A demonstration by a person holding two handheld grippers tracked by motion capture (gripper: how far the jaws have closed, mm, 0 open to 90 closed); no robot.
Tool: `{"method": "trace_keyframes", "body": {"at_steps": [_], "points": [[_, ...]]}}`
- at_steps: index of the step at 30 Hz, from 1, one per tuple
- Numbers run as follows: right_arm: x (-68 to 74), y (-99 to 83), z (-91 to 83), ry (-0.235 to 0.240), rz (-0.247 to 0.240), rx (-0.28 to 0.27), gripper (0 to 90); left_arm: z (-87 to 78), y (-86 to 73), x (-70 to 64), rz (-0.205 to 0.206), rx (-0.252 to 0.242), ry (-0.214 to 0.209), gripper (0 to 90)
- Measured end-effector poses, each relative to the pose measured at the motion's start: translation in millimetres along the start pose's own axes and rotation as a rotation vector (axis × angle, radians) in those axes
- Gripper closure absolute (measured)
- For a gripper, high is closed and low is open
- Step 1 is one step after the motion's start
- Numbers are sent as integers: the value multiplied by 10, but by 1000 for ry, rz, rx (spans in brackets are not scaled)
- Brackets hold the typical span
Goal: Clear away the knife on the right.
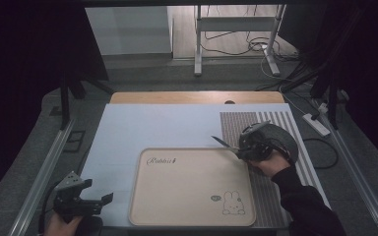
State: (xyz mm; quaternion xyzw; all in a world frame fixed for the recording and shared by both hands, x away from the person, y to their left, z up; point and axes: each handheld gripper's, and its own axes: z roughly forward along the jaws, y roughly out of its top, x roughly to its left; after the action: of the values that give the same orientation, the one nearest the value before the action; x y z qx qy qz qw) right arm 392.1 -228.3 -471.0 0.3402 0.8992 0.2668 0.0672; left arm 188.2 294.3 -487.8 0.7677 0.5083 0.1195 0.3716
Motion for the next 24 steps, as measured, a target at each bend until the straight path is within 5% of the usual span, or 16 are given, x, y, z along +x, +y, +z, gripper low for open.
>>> {"method": "trace_keyframes", "body": {"at_steps": [24], "points": [[846,-234,102,76,-82,45,773,6,5,-2,2,4,2,20]]}}
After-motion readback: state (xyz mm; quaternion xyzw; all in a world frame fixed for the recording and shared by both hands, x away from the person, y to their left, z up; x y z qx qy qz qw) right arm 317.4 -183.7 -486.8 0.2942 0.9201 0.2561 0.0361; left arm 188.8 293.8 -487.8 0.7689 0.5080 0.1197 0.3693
